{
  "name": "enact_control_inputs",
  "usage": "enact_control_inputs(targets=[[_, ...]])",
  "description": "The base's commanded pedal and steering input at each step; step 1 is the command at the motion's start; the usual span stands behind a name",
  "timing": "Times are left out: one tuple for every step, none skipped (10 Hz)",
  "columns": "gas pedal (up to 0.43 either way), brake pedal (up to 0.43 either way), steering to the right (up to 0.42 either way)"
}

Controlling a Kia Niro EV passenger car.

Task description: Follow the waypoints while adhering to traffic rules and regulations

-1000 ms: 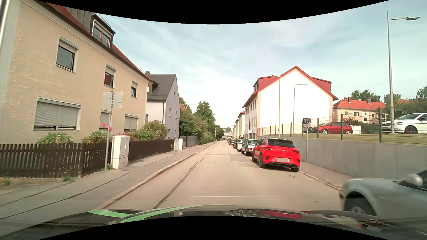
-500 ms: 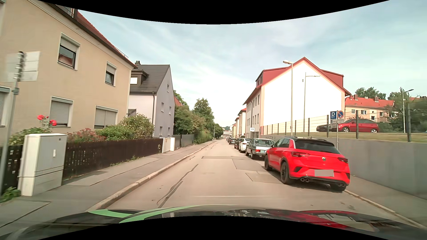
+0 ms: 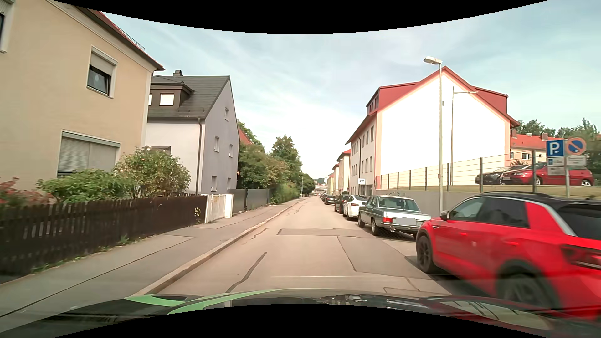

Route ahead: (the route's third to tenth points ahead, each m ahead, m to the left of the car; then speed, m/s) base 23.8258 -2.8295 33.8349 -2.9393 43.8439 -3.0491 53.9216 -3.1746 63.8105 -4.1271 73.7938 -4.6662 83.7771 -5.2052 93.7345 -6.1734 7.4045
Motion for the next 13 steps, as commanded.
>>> enact_control_inputs(targets=[[0.067, 0.000, 0.008], [0.067, 0.000, 0.012], [0.067, 0.000, 0.012], [0.067, 0.000, 0.012], [0.067, 0.000, 0.011], [0.067, 0.000, 0.011], [0.067, 0.000, 0.011], [0.067, 0.000, 0.011], [0.067, 0.000, 0.010], [0.067, 0.000, 0.011], [0.067, 0.000, 0.011], [0.059, 0.000, 0.011], [0.039, 0.000, 0.011]])
